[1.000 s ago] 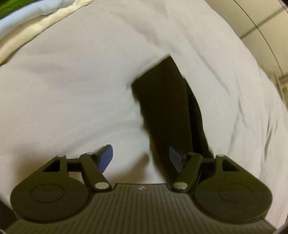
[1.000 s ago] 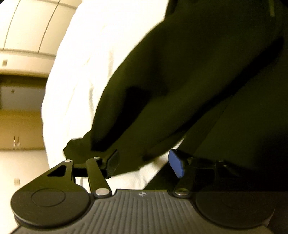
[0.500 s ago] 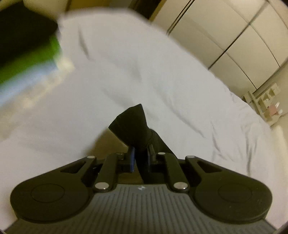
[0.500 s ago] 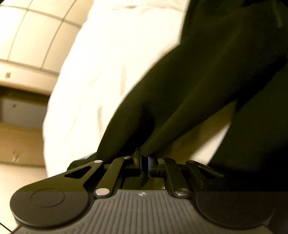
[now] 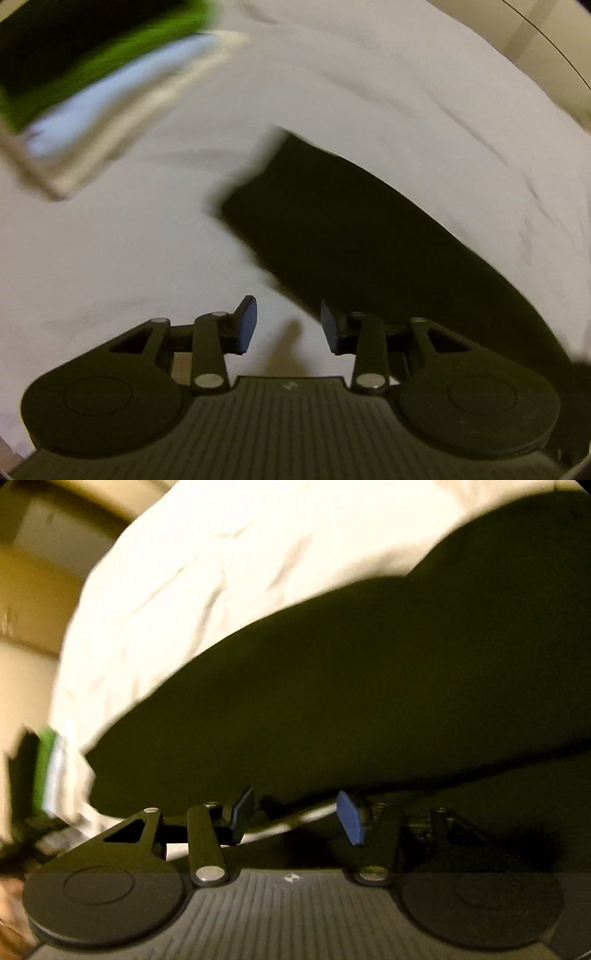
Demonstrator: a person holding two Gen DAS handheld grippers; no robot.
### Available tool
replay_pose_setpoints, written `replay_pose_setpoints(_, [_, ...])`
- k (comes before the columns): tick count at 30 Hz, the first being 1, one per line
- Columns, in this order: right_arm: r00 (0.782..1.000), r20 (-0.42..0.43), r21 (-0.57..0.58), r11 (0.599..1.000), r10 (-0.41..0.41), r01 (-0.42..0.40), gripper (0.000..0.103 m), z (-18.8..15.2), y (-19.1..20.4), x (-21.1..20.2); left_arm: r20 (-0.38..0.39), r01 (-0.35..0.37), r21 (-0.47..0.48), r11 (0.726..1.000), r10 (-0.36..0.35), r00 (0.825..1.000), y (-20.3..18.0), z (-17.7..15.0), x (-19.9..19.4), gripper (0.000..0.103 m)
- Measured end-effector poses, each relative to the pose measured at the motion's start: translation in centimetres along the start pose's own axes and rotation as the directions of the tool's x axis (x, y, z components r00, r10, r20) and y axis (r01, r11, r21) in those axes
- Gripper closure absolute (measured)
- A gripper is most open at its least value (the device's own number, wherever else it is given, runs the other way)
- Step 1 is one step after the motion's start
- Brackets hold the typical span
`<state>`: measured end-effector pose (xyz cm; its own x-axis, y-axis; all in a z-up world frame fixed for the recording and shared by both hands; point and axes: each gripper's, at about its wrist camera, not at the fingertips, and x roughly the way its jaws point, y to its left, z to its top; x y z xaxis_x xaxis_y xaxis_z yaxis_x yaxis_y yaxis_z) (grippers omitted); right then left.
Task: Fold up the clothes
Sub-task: 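Spread the black garment flat on the bed with both grippers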
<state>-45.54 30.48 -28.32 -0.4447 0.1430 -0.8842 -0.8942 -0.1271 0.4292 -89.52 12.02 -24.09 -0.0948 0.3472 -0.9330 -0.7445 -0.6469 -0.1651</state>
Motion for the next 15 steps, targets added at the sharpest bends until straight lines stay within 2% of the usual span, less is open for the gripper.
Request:
replay_pose_setpoints(2, [0.998,0.002,-0.033,0.997,-0.069,0.069,0.051,1.0,-2.6,-1.5,-0.044,0.056,0.086,0.995,-0.053,0.998,-4.8,-1.7,0.6,0.07])
replay_pose_setpoints(5, [0.993,0.027,-0.034,0.992,-0.119,0.12,0.053,2.7,-7.3,-4.1,-0.094,0.115,0.212,0.971,-0.097,0.991,-12.7,-5.0,1.9,0.07])
replay_pose_setpoints(6, [0.991,0.034,-0.037,0.99,-0.133,0.134,0.06,3.4,-8.9,-5.0,-0.106,0.129,0.25,0.96,-0.106,0.989,-15.3,-6.1,2.4,0.07])
replay_pose_setpoints(9, [0.984,0.059,-0.044,0.984,-0.168,0.171,0.074,5.5,-13.3,-7.4,-0.139,0.178,0.332,0.926,-0.138,0.981,-22.1,-8.0,3.7,0.07])
replay_pose_setpoints(13, [0.97,0.115,-0.041,0.975,-0.213,0.219,0.073,9.0,-18.5,-10.1,-0.189,0.247,0.414,0.876,-0.183,0.965,-29.4,-8.9,5.7,0.07])
replay_pose_setpoints(14, [0.967,0.132,-0.041,0.973,-0.22,0.227,0.072,10.2,-19.3,-10.4,-0.195,0.253,0.436,0.863,-0.184,0.963,-30.7,-8.8,6.1,0.067])
replay_pose_setpoints(15, [0.963,0.149,-0.041,0.972,-0.225,0.233,0.067,11.3,-20.0,-10.7,-0.201,0.259,0.458,0.85,-0.185,0.962,-32.1,-8.8,6.6,0.065])
